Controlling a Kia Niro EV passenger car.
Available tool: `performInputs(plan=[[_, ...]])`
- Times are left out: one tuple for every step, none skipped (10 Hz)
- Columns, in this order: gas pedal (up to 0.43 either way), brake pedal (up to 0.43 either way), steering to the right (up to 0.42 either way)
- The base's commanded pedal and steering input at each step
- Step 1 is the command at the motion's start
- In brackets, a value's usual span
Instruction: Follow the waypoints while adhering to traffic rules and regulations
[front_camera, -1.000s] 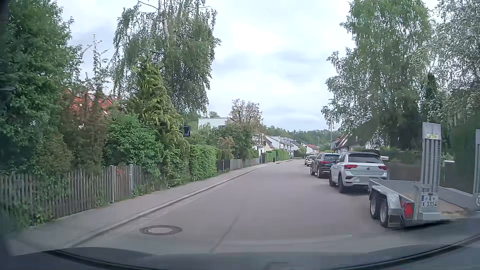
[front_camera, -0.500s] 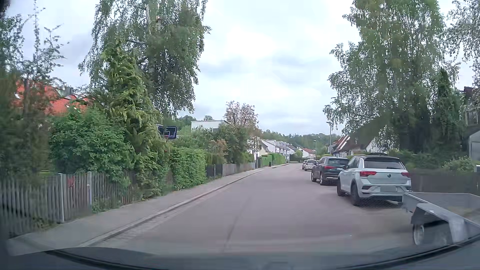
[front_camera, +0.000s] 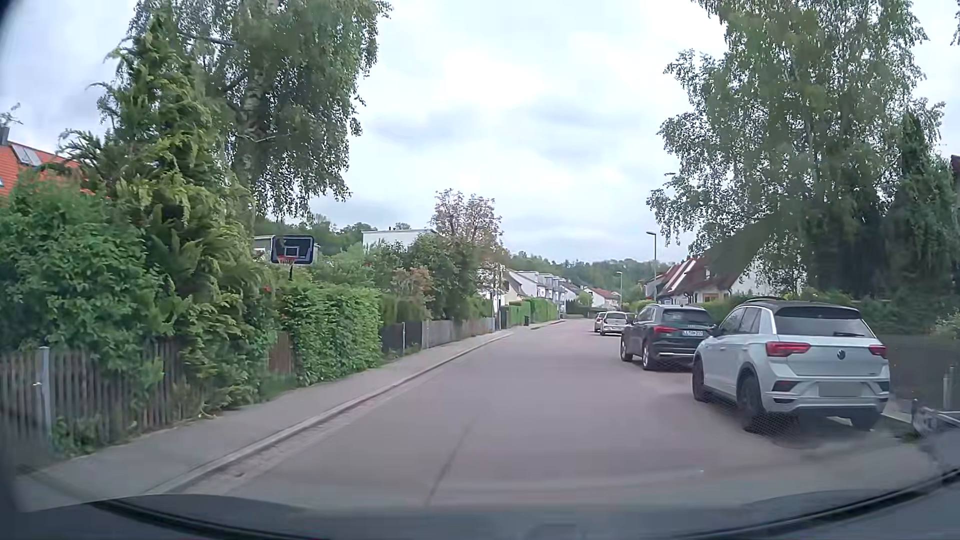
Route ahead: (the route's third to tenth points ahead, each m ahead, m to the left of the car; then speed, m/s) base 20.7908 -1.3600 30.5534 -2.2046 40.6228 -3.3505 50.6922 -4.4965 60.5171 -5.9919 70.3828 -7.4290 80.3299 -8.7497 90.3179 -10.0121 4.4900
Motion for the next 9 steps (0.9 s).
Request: performInputs(plan=[[0.079, 0.0, 0.05], [0.079, 0.0, 0.047], [0.079, 0.0, 0.042], [0.079, 0.0, 0.04], [0.079, 0.0, 0.038], [0.079, 0.0, 0.035], [0.079, 0.0, 0.033], [0.087, 0.0, 0.03], [0.087, 0.0, 0.028]])
